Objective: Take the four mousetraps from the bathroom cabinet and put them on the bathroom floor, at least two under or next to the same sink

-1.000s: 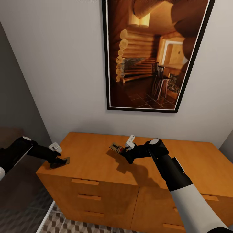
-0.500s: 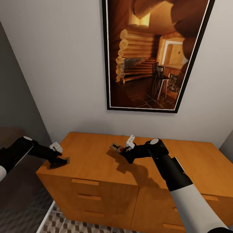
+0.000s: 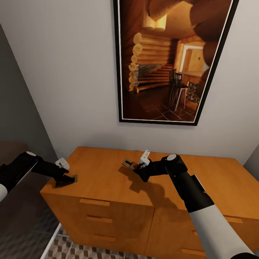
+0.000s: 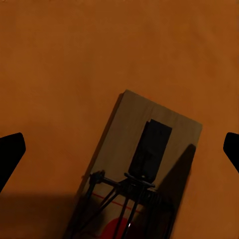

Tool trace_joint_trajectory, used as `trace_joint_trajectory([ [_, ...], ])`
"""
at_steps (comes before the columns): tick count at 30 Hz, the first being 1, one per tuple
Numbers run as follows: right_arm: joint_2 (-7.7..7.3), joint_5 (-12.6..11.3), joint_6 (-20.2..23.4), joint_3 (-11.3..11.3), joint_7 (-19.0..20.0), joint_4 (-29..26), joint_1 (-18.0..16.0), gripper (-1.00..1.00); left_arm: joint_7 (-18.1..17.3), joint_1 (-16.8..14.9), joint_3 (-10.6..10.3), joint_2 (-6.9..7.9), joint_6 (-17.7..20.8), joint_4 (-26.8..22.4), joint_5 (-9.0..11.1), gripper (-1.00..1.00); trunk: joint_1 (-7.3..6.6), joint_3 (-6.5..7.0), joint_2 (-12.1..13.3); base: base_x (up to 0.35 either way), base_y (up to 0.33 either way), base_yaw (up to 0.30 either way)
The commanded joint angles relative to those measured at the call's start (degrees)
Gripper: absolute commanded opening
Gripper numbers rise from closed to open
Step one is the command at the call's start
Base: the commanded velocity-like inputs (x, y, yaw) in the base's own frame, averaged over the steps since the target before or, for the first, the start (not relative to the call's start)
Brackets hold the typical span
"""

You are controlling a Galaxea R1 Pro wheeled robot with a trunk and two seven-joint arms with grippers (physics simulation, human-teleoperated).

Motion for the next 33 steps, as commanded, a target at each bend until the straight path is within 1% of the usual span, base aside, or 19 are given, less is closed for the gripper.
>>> trace_joint_trajectory([
  [1,0.02,0.3,0.5,0.0,0.5,-0.1,-0.1,-1.00,-0.2,0.4,-0.3,0.01,0.7,-0.1,0.1,1.00,0.01,-0.09,0.0,0.000,0.000,0.000],
  [26,0.00,0.3,0.5,0.0,0.5,0.0,-0.1,-1.00,-0.1,0.6,-0.3,-0.34,0.7,-0.1,0.1,1.00,0.01,-0.09,0.0,0.000,0.000,0.000],
  [33,0.00,0.3,0.5,0.0,0.5,0.0,-0.1,-1.00,-0.1,0.6,-0.3,-0.35,0.7,-0.1,0.1,1.00,0.01,-0.09,0.0,-0.098,-0.014,0.000],
])
